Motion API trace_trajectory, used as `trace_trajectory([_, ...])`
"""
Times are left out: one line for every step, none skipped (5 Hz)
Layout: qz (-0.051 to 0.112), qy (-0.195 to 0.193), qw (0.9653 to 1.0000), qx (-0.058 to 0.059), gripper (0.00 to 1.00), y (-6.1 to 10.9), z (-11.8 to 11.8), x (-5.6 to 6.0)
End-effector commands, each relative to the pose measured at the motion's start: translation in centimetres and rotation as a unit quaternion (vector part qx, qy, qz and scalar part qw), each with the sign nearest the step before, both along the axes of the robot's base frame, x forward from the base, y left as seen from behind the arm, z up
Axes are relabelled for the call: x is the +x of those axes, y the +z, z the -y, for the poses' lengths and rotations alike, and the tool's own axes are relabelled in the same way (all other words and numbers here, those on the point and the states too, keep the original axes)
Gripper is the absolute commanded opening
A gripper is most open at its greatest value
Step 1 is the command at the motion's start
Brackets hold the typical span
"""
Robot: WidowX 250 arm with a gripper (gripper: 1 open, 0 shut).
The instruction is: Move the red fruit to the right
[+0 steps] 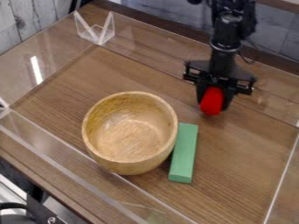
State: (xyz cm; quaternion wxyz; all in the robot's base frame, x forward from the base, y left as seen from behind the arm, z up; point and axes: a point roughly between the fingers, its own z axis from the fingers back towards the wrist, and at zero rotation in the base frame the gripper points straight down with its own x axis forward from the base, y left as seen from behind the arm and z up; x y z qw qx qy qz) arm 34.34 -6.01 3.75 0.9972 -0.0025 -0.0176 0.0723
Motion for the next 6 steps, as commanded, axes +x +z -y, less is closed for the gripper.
trace_trajectory([0.036,-0.023,0.9991,-0.008,1.00,2.2,1.0,0.6])
trace_trajectory([0.031,0.013,0.9994,-0.007,1.00,2.5,0.2,1.0])
trace_trajectory([0.027,0.050,0.9984,-0.007,1.00,2.8,-0.7,1.4])
trace_trajectory([0.024,0.056,0.9981,-0.007,1.00,2.8,0.1,1.3])
trace_trajectory([0.021,0.061,0.9979,-0.006,1.00,3.0,0.9,1.3])
trace_trajectory([0.018,0.030,0.9994,-0.006,1.00,2.6,1.9,2.2])
